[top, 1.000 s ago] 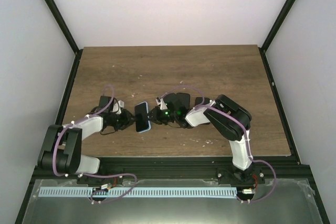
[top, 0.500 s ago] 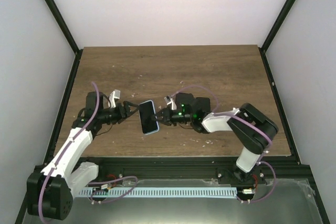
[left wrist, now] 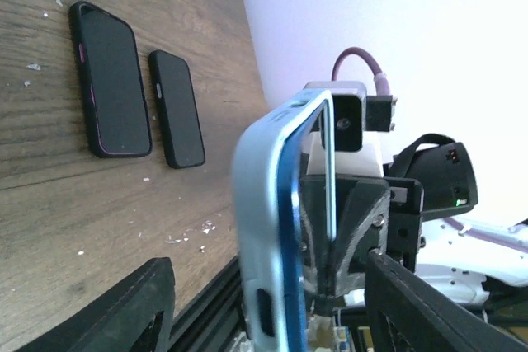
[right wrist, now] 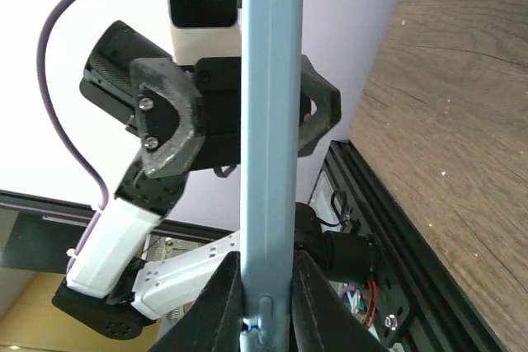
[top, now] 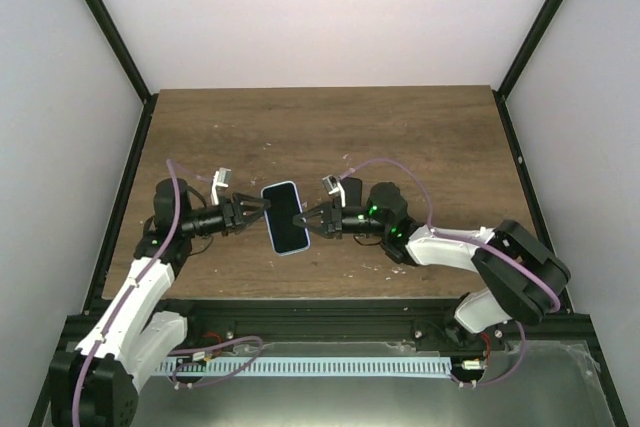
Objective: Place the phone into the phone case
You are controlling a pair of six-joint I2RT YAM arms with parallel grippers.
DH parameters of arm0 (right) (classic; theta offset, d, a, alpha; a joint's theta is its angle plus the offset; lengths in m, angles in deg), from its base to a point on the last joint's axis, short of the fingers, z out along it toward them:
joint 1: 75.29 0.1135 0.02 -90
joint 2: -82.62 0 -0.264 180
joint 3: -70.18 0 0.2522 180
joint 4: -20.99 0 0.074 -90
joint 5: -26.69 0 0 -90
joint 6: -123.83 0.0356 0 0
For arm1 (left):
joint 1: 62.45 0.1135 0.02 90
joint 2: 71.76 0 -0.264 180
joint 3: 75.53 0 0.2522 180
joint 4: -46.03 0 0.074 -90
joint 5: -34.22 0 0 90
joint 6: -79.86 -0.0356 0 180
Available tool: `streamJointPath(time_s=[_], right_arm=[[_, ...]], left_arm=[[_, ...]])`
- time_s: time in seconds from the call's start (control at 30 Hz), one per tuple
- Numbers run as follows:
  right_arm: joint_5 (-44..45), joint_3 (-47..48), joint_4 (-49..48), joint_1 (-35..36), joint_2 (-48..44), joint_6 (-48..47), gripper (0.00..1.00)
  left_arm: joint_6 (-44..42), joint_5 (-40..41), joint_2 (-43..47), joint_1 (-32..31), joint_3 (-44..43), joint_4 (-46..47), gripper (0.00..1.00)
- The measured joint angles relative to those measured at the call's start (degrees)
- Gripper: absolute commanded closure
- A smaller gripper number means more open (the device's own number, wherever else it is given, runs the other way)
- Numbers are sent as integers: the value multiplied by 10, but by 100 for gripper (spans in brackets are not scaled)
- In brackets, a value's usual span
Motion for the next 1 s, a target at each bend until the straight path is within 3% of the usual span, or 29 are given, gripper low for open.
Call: streamJointPath(time_s=[0.27,0.57,0.67,0.83,1.0], right_arm=[[0,-1,-23,0,-1,27,88],[0,-3,-11,7,10,24,73],[0,-3,-9,8,16,25,75],[2,-3,-5,9,21,27,87],[3,-3,-16,9,27,37,90]], left_arm=[[57,-24,-6,-1,31,72,71],[58,-27,-18,-2,31,71,98],[48,-27,-26,-2,24,50,99],[34,-28,-35,-2,10,22,95],[33,-29,-48,-1,5,15,73]])
